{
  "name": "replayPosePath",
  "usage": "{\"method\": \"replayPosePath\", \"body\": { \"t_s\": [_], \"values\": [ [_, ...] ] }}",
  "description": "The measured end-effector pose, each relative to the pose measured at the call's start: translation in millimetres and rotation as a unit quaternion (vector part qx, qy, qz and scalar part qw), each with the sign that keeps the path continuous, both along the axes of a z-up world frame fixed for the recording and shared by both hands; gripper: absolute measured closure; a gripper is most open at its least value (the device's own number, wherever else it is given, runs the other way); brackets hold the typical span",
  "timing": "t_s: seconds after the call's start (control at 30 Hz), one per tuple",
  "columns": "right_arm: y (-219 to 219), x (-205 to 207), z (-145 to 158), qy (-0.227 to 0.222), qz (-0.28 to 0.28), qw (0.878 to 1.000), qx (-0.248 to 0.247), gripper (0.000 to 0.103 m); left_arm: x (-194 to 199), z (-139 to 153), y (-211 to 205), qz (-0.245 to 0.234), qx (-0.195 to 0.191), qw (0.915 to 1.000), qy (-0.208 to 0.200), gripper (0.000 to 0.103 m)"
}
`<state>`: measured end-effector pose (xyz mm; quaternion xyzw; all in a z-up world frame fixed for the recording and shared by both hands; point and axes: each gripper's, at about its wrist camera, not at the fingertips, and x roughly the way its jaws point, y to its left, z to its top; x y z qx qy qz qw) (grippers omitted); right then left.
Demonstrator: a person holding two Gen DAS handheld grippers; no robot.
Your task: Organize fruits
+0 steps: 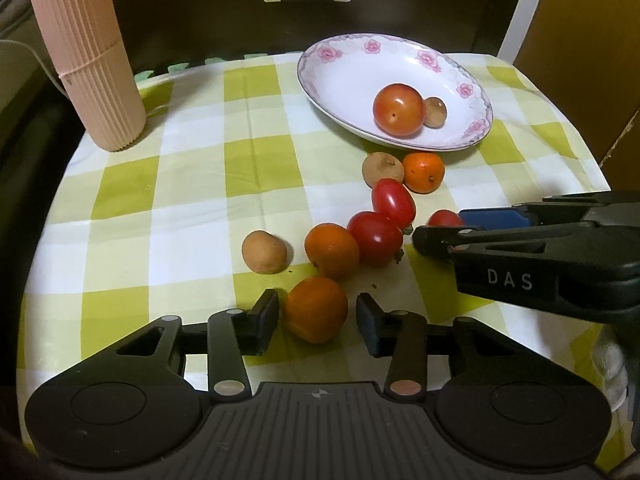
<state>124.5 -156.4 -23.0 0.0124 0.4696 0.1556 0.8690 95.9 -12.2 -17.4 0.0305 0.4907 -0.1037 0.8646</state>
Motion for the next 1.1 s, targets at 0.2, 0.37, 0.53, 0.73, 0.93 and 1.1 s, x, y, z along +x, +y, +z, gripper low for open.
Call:
{"method": "replayPosePath", "body": {
  "t_s": [0.2, 0.37, 0.53, 0.73, 0.93, 1.1],
  "values": [
    [0, -2, 0, -0.003, 0.01, 1.0, -0.004, 0.068, -1, -1, -2, -0.004, 0.004, 1.0, -0.001, 0.049],
    [7, -6, 0, -0.012, 0.025, 0.999, -0.027, 0.074, 0, 0, -2, -0.004, 0.004, 1.0, 0.0, 0.05],
    [9, -8, 2, -0.018, 0.03, 0.999, -0.035, 0.077, -1, 0, -3, -0.007, 0.001, 1.0, 0.002, 0.052],
    [7, -15, 10, -0.015, 0.028, 0.999, -0.036, 0.077, -2, 0, -3, -0.008, 0.001, 1.0, 0.003, 0.053],
    [-2, -33, 9, 0.006, 0.021, 0.999, -0.04, 0.077, -7, 2, -1, -0.011, -0.004, 0.9999, 0.004, 0.056],
    [-8, -54, 11, 0.008, 0.012, 0.999, -0.042, 0.077, -13, 2, -3, -0.017, 0.0, 0.9999, 0.0, 0.058]
  ]
}}
